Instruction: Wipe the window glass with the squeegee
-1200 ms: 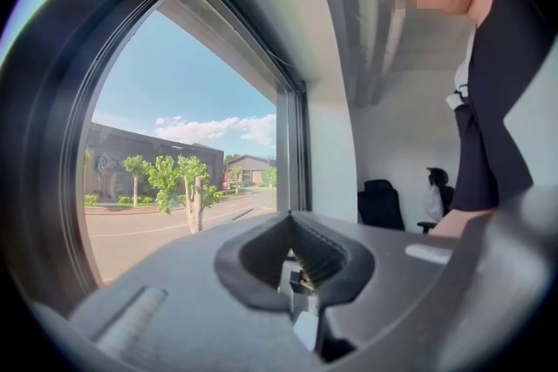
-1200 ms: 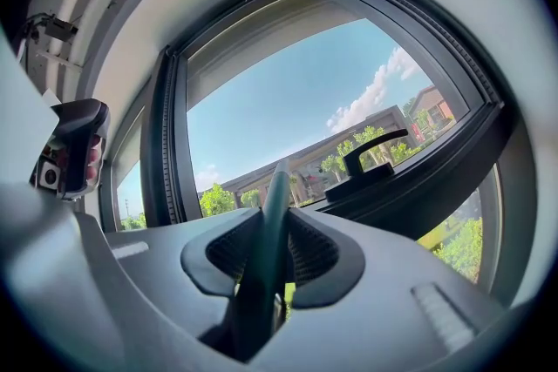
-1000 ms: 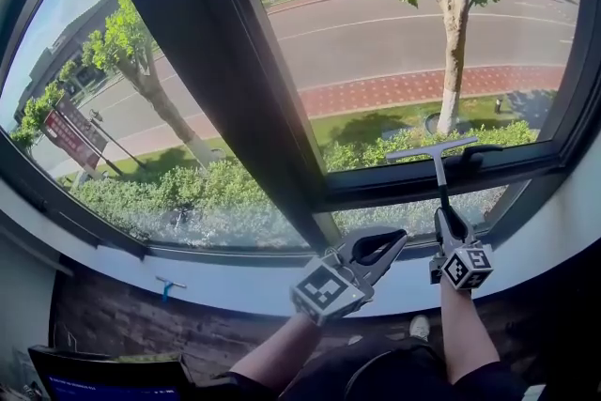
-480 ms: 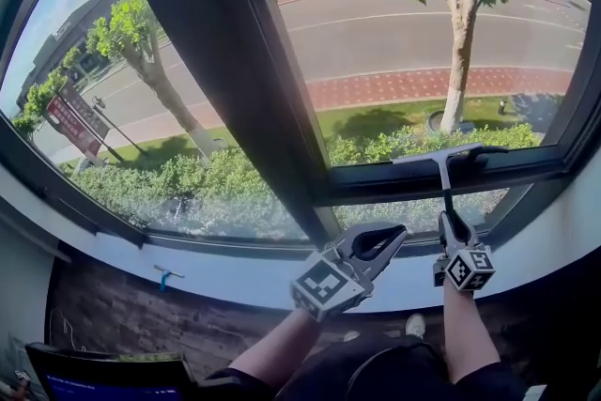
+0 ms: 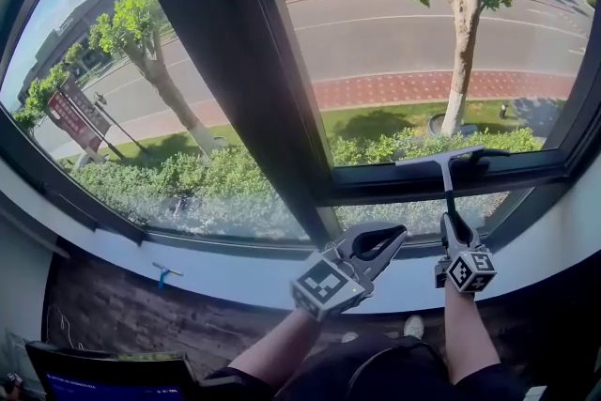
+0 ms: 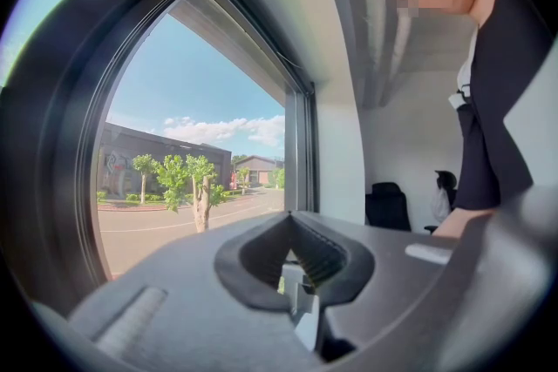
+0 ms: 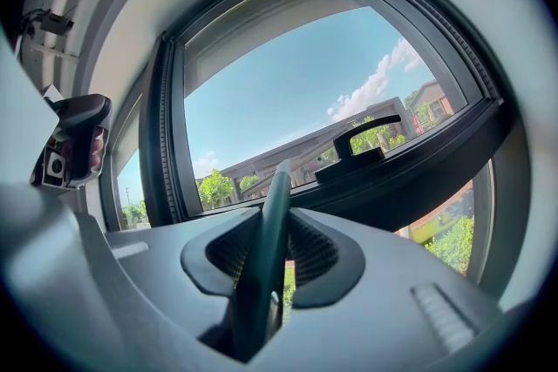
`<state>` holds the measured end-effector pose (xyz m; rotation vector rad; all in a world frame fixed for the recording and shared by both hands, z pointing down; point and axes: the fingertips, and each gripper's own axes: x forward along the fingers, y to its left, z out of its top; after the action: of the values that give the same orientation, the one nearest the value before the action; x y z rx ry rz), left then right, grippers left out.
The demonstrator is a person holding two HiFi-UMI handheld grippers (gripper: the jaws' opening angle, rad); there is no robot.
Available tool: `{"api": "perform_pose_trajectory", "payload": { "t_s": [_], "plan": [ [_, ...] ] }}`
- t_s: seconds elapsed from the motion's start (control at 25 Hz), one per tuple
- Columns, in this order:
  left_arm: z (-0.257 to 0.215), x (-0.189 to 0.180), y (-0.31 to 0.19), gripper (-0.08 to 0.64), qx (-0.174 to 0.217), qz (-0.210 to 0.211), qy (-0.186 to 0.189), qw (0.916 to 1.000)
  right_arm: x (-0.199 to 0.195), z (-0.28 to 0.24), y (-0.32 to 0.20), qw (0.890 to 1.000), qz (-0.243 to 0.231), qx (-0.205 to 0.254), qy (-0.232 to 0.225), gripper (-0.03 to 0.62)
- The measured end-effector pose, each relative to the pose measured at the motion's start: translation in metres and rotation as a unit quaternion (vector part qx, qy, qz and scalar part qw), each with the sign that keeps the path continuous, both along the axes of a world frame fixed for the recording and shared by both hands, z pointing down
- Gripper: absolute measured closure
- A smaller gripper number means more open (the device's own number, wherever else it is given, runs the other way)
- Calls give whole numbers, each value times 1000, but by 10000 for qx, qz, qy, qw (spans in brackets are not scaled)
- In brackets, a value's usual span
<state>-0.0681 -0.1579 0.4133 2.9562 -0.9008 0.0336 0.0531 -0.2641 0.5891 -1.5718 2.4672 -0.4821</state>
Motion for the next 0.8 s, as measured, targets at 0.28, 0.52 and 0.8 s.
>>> {"api": "perform_pose_trajectory", "payload": {
  "t_s": [0.28, 0.52, 0.8],
  "plan": [
    [-1, -12, 4, 557, 41, -31, 12, 10000, -6, -13, 5, 9999, 15, 122, -43, 492],
    [-1, -22, 3, 557, 117, -73, 13, 9999, -8, -44, 8, 9983, 84, 452, -354, 492],
    [-4, -37, 13, 557, 275, -15, 170, 9995, -25, -123, 22, 9915, 104, 1126, -647, 492]
  ]
}}
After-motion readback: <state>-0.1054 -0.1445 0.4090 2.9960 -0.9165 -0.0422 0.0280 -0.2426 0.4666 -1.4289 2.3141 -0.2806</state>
